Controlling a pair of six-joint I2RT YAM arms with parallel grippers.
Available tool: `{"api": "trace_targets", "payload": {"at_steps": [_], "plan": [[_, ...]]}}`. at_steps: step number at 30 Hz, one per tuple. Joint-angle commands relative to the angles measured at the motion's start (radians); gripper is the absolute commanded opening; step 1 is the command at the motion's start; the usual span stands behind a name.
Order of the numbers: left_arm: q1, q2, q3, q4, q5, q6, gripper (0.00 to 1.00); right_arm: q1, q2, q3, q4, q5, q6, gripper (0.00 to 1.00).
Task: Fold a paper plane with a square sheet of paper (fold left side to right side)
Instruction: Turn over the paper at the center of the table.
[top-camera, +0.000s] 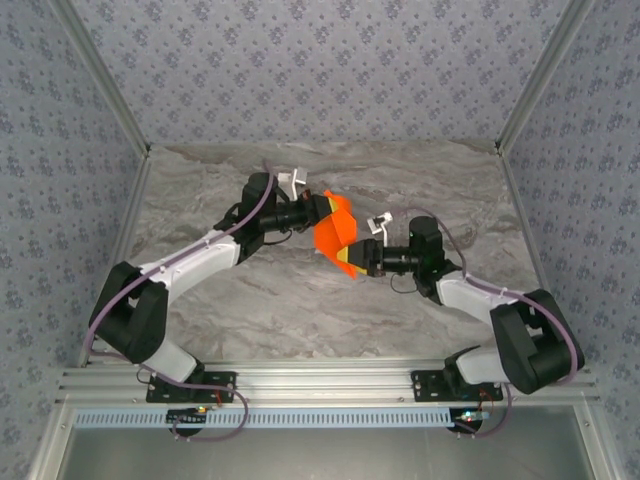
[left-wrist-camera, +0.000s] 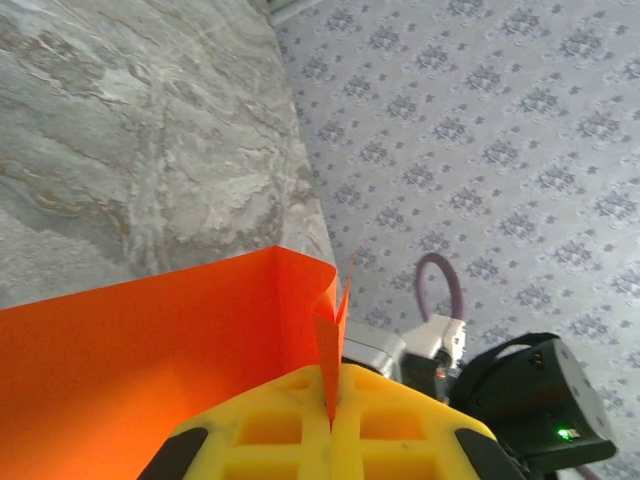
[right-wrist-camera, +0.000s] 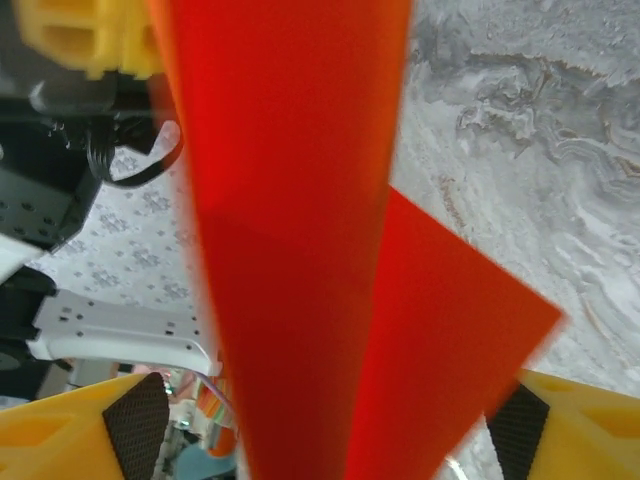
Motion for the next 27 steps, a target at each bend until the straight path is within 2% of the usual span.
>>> {"api": "trace_targets", "payload": {"at_steps": [1, 4, 8, 10, 13, 15, 17, 18, 21, 24, 27], "plan": [[-0.015, -0.049, -0.008, 0.094, 0.042, -0.044, 0.03, 0.023, 0.014, 0.043, 0.150, 0.016, 0.113, 0.70], [-0.015, -0.050, -0.014, 0.093, 0.046, -0.050, 0.03, 0.024, -0.003, 0.056, 0.157, 0.030, 0.127, 0.52], [-0.015, -0.050, -0.030, 0.092, 0.040, -0.052, 0.03, 0.016, -0.047, 0.057, 0.080, 0.047, 0.091, 0.29], [-0.012, -0.053, -0.035, 0.090, 0.038, -0.051, 0.06, 0.013, -0.074, 0.056, 0.016, 0.057, 0.050, 0.23], [-0.002, -0.065, -0.037, 0.052, 0.031, -0.029, 0.20, 0.006, -0.119, 0.060, -0.104, 0.081, -0.023, 0.15], [0.007, -0.088, -0.038, -0.008, 0.016, 0.007, 0.36, 0.003, -0.155, 0.070, -0.209, 0.105, -0.088, 0.13], [0.020, -0.129, -0.044, -0.095, -0.017, 0.064, 0.51, 0.005, -0.194, 0.108, -0.411, 0.148, -0.213, 0.11], [0.026, -0.152, -0.047, -0.135, -0.036, 0.090, 0.54, 0.005, -0.210, 0.123, -0.494, 0.174, -0.270, 0.10], [0.042, -0.249, -0.049, -0.313, -0.136, 0.196, 0.62, 0.019, -0.250, 0.201, -0.803, 0.319, -0.475, 0.07], [0.042, -0.351, -0.032, -0.512, -0.289, 0.308, 0.65, 0.057, -0.260, 0.284, -1.039, 0.514, -0.624, 0.05], [0.041, -0.447, -0.031, -0.640, -0.429, 0.377, 0.67, 0.179, -0.243, 0.381, -1.238, 0.853, -0.732, 0.05]]}}
